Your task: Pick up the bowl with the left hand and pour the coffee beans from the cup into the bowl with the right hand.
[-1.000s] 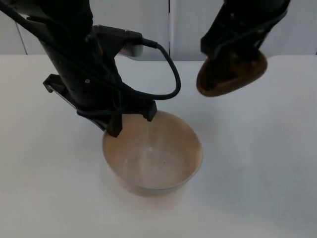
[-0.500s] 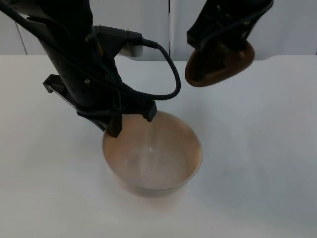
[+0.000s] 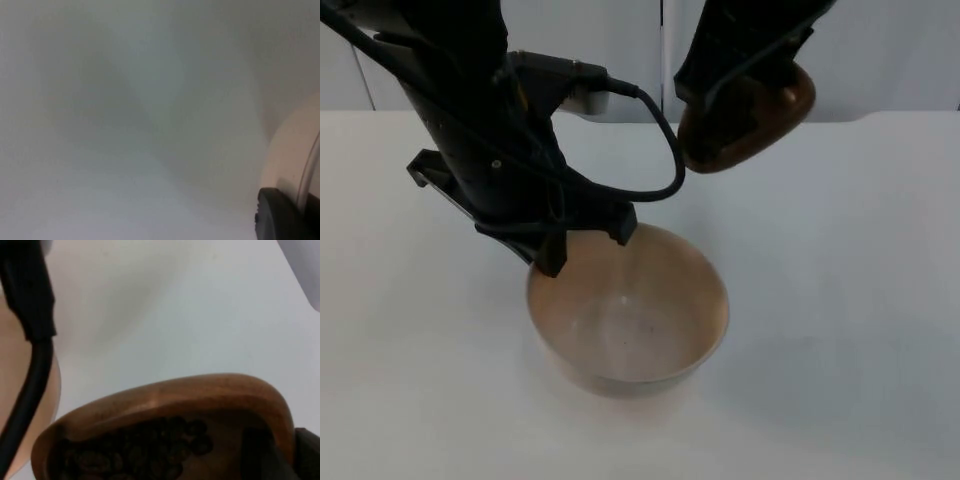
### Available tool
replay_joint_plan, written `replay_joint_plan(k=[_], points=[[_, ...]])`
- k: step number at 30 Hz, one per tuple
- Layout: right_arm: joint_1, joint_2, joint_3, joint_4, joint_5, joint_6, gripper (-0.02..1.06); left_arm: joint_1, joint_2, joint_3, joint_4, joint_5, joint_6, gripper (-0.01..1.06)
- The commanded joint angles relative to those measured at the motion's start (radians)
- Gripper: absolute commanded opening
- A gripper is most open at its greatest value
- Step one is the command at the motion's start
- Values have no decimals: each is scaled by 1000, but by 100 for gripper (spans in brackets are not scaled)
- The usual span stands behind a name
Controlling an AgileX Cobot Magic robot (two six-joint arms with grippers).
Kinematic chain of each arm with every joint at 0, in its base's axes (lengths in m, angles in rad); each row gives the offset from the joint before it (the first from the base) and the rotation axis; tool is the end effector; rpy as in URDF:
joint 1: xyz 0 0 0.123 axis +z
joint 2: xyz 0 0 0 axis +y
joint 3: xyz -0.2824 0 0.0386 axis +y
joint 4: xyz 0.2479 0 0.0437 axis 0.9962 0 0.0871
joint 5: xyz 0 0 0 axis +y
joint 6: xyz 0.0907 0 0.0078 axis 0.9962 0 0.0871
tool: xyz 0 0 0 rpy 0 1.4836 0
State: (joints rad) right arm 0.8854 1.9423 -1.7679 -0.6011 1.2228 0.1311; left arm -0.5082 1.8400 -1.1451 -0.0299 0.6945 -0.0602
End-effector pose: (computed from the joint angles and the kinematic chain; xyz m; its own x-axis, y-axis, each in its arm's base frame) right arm 0.3001 0.2905 0.2991 -0.5426 -0.7953 -0.2702 -0.6039 0.5930 -0.5326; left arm 0.3091 -0.1742 0.1720 -0.8801 0.3951 -0.2631 0.4193 0.9070 -0.0404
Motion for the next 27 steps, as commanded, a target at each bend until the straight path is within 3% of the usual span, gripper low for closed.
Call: replay_joint_plan(k=[1, 19, 27], points=[[5, -9, -7, -29, -2, -9, 0, -6, -3, 5, -11, 0, 2, 0], [56, -63, -5, -133, -2, -16, 0, -6, -3, 5, -11, -3, 2, 0], [58, -63, -5, -131, -2, -27, 0, -6, -3, 5, -11, -3, 2, 0]])
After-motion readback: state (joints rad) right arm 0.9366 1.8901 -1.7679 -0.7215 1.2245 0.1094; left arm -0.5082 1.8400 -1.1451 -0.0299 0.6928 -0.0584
